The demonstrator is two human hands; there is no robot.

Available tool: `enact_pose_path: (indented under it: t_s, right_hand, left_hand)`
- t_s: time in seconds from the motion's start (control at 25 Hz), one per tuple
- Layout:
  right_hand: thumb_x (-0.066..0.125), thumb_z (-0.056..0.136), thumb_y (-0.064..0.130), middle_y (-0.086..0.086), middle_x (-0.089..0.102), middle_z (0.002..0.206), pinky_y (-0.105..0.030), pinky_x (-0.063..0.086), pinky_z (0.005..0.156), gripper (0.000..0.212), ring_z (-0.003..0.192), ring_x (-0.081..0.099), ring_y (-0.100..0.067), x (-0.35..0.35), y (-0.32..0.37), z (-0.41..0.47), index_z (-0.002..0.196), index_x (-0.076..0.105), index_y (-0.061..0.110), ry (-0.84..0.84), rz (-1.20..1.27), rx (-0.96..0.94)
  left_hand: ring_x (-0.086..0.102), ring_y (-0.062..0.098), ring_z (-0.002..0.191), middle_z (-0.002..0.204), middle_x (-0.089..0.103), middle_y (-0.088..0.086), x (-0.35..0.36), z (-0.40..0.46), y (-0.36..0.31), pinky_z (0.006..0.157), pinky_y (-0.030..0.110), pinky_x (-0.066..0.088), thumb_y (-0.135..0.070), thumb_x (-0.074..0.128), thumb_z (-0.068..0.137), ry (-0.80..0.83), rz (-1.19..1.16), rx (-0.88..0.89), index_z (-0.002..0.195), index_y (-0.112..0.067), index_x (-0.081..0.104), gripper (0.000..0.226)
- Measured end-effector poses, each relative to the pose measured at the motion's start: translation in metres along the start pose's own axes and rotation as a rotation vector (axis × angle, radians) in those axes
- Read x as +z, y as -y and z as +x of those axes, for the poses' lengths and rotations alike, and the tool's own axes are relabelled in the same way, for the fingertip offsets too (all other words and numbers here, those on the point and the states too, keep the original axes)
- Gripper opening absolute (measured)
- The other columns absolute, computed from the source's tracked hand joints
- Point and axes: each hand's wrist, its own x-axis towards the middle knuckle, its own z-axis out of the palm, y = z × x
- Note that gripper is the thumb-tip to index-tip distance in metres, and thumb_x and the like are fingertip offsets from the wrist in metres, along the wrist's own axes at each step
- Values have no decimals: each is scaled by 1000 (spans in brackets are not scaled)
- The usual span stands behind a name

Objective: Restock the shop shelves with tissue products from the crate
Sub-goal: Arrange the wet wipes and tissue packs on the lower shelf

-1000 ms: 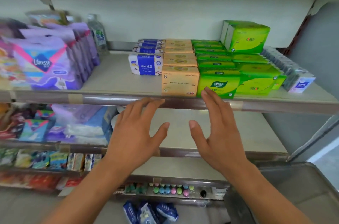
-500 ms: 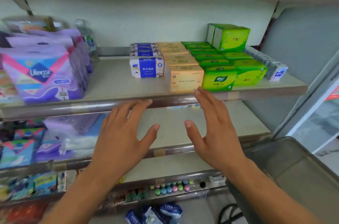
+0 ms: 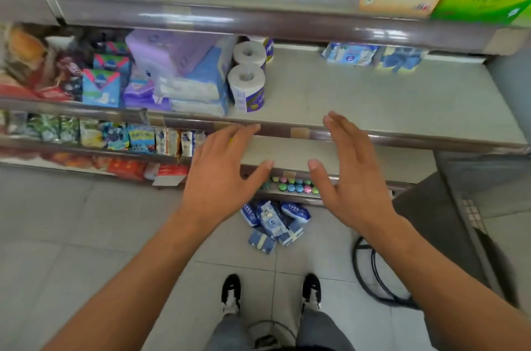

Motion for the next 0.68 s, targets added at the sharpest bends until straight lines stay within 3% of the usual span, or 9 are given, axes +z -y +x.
enact_pose_path:
  t_s: [0.08,0.24,0.4,0.56,0.68]
  right_hand:
    - [46,94,39,-9,34,152,-37,25,115,61,139,30,-22,18,-9,-8,146,33,10,36,7,13]
    - [46,95,40,-9,36,150,-42,31,113,59,138,33,-23,65,-30,-39,145,32,12,146,18,93]
    - [46,95,39,-11,38,149,-37,25,114,59,138,31,-23,122,-54,-80,145,33,11,235,17,178]
    - [47,95,39,-13,37,149,-25,19,114,60,138,30,-22,205,-93,-126,144,36,6,272,33,260]
    - [46,95,41,-8,35,150,-19,19,113,62,139,26,-9,286,-135,-155,147,31,10,235,117,339]
  left_hand:
    - [45,21,124,134,50,-2,16,-10,8,100,48,42,-59,48,86,40,-31,-43,138,-29,43,60]
    - [43,20,126,136,47,-1,62,-36,30,101,47,42,-57,49,87,155,-45,-132,141,-32,36,62]
    - [41,20,124,137,46,0,122,-67,63,99,45,43,-56,49,86,265,-51,-167,143,-33,32,64]
    - [43,23,125,139,45,2,216,-99,108,98,46,43,-59,43,85,344,-74,-204,143,-33,30,65]
    - [40,20,128,143,41,-1,313,-111,143,99,45,42,-61,42,84,355,-81,-236,144,-35,28,66]
